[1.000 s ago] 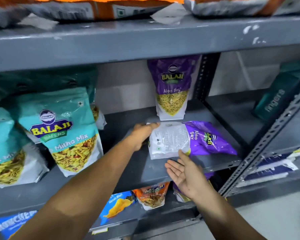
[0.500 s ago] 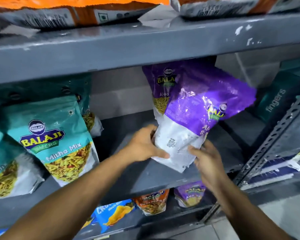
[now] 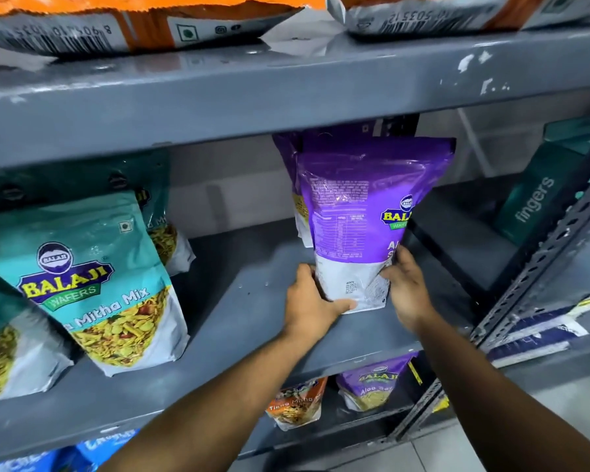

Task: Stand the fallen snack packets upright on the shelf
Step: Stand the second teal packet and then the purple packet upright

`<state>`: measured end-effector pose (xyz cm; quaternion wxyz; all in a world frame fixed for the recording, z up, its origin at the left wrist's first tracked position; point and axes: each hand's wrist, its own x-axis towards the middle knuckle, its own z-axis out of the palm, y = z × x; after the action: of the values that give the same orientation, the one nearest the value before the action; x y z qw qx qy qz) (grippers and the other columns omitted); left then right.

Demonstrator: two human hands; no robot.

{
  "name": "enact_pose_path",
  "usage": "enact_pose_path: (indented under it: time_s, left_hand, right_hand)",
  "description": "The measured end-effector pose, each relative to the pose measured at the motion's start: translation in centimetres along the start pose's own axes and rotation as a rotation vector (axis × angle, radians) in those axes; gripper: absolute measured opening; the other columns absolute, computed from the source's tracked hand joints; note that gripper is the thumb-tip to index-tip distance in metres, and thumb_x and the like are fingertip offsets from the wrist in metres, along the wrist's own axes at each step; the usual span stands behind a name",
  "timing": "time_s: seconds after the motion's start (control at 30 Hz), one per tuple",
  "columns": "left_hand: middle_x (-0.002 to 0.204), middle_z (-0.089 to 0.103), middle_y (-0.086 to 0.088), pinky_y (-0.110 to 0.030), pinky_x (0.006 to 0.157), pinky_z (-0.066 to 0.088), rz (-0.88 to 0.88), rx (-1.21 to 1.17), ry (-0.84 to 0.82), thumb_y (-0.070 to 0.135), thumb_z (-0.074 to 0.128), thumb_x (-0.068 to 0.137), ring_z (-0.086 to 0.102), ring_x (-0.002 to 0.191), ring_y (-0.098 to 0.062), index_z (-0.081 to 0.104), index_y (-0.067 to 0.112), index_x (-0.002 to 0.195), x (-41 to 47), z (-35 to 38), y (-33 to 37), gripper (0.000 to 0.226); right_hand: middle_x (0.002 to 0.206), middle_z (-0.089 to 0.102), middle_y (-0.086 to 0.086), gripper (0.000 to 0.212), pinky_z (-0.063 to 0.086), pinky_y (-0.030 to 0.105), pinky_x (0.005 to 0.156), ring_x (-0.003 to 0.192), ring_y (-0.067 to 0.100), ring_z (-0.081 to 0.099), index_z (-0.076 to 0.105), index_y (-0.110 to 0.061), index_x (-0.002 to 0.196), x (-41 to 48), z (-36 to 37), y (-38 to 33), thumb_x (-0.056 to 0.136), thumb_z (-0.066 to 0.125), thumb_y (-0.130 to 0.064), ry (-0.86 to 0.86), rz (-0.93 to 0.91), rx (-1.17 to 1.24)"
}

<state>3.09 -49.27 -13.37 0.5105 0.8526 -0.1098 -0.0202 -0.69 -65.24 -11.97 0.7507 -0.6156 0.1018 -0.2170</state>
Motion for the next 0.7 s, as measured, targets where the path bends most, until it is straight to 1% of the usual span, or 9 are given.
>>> enact_pose_path:
  time_s: [0.07,0.13,0.23,0.3,0.4,0.47,0.53,0.63,0.7]
  left_hand:
    - [0.090,0.058,0.018,-0.022,0.066,0.045,0.012,-0.023,-0.051,0.043,0.092,0.041,0.060,0.084,-0.011,0.039,0.030,0.096,0.3,-0.4,0.0,0.077]
    - [0.104,0.062,0.014,-0.023,0.078,0.052,0.040,-0.214,-0.100,0.044,0.091,0.038,0.065,0.095,-0.011,0.042,0.028,0.104,0.7,-1.3,0.5,0.085]
    - [0.122,0.062,0.006,-0.015,0.085,0.053,0.128,-0.456,-0.090,0.035,0.090,0.048,0.066,0.106,-0.003,0.044,0.017,0.123,2.4,-3.2,2.4,0.090]
    - [0.122,0.068,-0.008,-0.027,0.090,0.056,0.146,-0.538,-0.107,0.027,0.088,0.059,0.068,0.106,-0.013,0.052,0.010,0.122,3.5,-3.9,4.5,0.074]
    - [0.114,0.072,-0.020,-0.043,0.093,0.056,0.097,-0.551,-0.094,0.015,0.079,0.076,0.070,0.094,-0.023,0.063,0.005,0.111,3.2,-3.3,6.4,0.040]
    - [0.115,0.072,-0.016,-0.046,0.095,0.055,0.077,-0.498,-0.023,0.021,0.078,0.074,0.070,0.101,-0.026,0.061,0.008,0.115,1.5,-1.9,6.7,0.046]
    - [0.116,0.070,-0.009,-0.043,0.096,0.054,0.104,-0.418,0.029,0.029,0.072,0.067,0.068,0.107,-0.025,0.056,0.016,0.118,-0.5,-1.1,6.4,0.056]
    - [0.099,0.067,0.003,-0.022,0.084,0.051,0.163,-0.397,0.008,0.025,0.059,0.059,0.062,0.091,-0.002,0.057,0.029,0.104,-1.3,-1.3,4.7,0.044]
    - [0.099,0.062,0.003,-0.016,0.082,0.044,0.149,-0.397,0.016,0.015,0.057,0.060,0.057,0.088,-0.002,0.053,0.029,0.104,-0.3,-2.1,3.7,0.045]
  right_hand:
    - [0.095,0.076,-0.010,0.049,0.054,0.018,0.075,0.084,0.001,0.069,0.061,-0.017,0.107,0.0,-0.1,0.1,0.072,0.045,0.012,0.009,-0.035,-0.002]
    - [0.114,0.066,0.006,0.050,0.051,0.022,0.087,0.095,0.000,0.065,0.052,-0.011,0.119,-1.1,-0.2,0.4,0.078,0.048,0.017,0.119,-0.098,-0.062]
    - [0.117,0.056,0.018,0.045,0.050,0.038,0.093,0.100,0.015,0.059,0.050,-0.016,0.117,-5.1,0.4,2.0,0.073,0.055,-0.005,0.393,-0.155,-0.322]
    - [0.125,0.051,0.017,0.057,0.040,0.046,0.104,0.115,0.030,0.051,0.049,-0.009,0.124,-8.3,2.4,3.2,0.069,0.062,-0.012,0.317,-0.224,-0.533]
    - [0.150,0.033,0.021,0.091,0.021,0.034,0.116,0.140,0.033,0.029,0.031,0.000,0.143,-9.2,5.0,3.6,0.068,0.079,-0.019,0.176,-0.218,-0.725]
    - [0.156,0.024,0.023,0.108,0.018,0.041,0.120,0.146,0.033,0.021,0.020,0.004,0.148,-8.2,5.7,3.0,0.065,0.083,-0.027,0.123,-0.147,-0.730]
    - [0.149,0.033,0.026,0.107,0.028,0.048,0.115,0.141,0.035,0.029,0.024,0.002,0.146,-6.6,5.2,2.2,0.061,0.080,-0.031,0.089,-0.141,-0.701]
    - [0.115,0.059,0.017,0.078,0.044,0.038,0.096,0.116,0.028,0.046,0.051,-0.013,0.128,-3.9,2.7,1.2,0.059,0.069,-0.046,0.126,-0.117,-0.758]
    - [0.108,0.068,0.009,0.062,0.051,0.032,0.086,0.103,0.018,0.061,0.059,-0.015,0.118,-1.8,0.4,0.7,0.064,0.078,-0.040,0.026,-0.078,-0.730]
